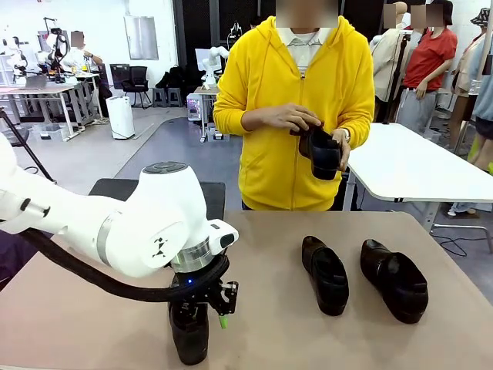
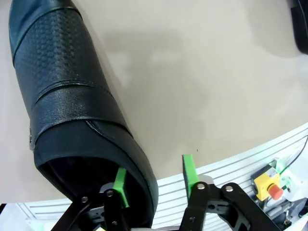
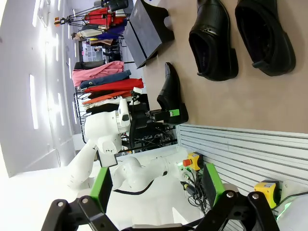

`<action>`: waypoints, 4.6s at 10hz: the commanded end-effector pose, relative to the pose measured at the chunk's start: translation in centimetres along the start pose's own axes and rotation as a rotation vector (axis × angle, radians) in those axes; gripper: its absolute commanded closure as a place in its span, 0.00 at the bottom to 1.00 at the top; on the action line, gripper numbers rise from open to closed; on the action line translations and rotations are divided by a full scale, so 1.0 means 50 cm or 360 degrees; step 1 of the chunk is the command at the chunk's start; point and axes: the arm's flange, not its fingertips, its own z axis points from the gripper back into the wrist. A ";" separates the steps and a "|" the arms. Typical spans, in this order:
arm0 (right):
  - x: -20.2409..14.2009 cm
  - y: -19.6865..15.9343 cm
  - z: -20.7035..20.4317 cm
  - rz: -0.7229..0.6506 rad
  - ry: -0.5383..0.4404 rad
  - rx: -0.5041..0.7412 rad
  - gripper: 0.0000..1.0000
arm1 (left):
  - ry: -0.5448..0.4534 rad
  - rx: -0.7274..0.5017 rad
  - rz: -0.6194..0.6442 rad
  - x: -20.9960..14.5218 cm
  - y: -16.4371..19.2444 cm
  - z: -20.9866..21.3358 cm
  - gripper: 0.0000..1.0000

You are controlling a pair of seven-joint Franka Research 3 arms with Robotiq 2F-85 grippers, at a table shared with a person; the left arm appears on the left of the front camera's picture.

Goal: Organize the shoes by placing them on the stand.
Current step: Place the Shoe from the middle of the table onto the Shoes Stand.

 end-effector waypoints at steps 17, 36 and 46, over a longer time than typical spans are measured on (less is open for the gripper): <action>0.004 0.008 0.002 0.0019 -0.0008 0.0031 0.00 | -0.0602 0.0417 -0.0227 -0.312 0.444 0.422 1.00; 0.004 0.008 0.002 0.0019 -0.0008 0.0031 0.00 | -0.0794 0.0321 -0.0206 0.293 0.740 0.335 1.00; 0.004 0.008 0.002 0.0019 -0.0008 0.0031 0.00 | -0.0748 0.0229 -0.0219 0.396 0.780 0.300 0.59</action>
